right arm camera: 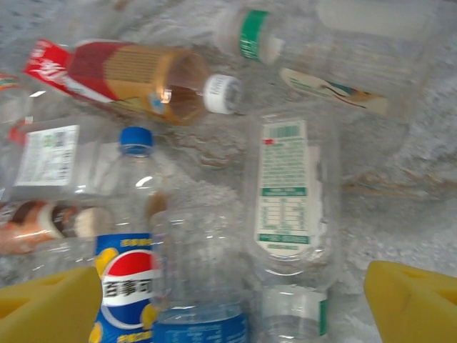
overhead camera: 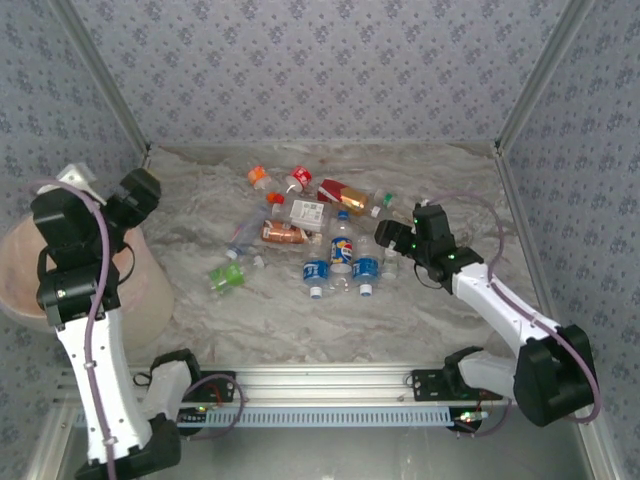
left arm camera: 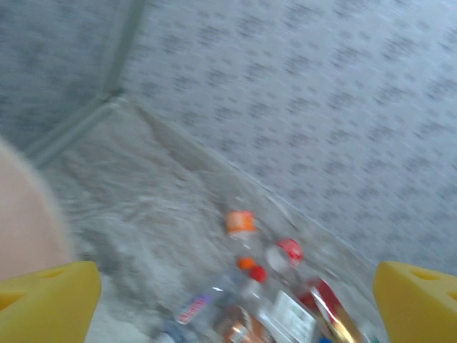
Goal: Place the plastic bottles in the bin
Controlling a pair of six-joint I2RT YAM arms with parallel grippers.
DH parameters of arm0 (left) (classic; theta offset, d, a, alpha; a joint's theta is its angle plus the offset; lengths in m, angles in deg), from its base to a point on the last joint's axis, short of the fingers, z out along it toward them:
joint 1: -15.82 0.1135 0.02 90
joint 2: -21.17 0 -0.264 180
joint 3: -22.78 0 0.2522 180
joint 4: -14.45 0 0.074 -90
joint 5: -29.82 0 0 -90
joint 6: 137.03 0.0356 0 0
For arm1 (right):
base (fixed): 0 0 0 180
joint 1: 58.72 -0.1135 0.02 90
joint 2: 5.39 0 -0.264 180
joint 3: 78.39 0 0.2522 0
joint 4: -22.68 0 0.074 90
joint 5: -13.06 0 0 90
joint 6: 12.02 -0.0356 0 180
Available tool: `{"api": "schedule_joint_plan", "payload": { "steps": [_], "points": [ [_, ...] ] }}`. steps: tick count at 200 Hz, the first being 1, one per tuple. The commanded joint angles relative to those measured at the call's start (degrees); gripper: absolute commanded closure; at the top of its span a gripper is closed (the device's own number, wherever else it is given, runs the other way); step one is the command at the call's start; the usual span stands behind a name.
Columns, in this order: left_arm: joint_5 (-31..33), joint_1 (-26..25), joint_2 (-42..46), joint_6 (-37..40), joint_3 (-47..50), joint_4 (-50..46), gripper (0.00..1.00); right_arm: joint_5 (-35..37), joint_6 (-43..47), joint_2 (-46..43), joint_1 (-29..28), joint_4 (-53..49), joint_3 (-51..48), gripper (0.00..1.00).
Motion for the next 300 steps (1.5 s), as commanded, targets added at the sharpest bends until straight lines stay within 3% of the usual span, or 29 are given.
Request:
{"api": "schedule_joint_plan", "payload": {
  "steps": [1,53,91,126,194,218,263,300],
  "points": [
    [-3.7,-6.6,-0.8,0.5,0.4,6.5,0.02,5.7,-5.8,3.3,-0.2,-1.3,-0.6,0.07],
    [-1.7,-22.1,-6.9,1.9,2.1,10.5,0.02,5.4,-2.5,11.0,-0.9,1.1,0.7,0.13],
    [0.8,-27.8,-11.1,3.0,2.8,12.6,0.02,6.6,-1.6,16.5,-1.1,-0.3,3.4,0.15],
    [0.9,-29.7,-12.8,3.1,3.2,14.3,0.02,10.9,-1.7,19.6,-0.9,-3.4,5.8,0.21],
    [1.5,-30.8,-13.9,3.4,3.4,14.6,0.02,10.3,-0.2,22.9,-0.3,0.3,4.5,0.24],
    [1.8,-30.9,-14.3,3.1,3.7,14.6,0.02,11.0,1.3,23.1,-0.2,1.9,3.7,0.30],
    [1.2,-31.1,-14.6,2.5,5.1,15.2,0.02,13.2,3.2,19.1,-0.3,4.1,1.0,0.41],
    [-1.1,-32.1,-17.0,2.7,5.5,16.5,0.02,16.1,5.0,12.6,-0.4,7.2,-2.5,0.45]
  ]
}}
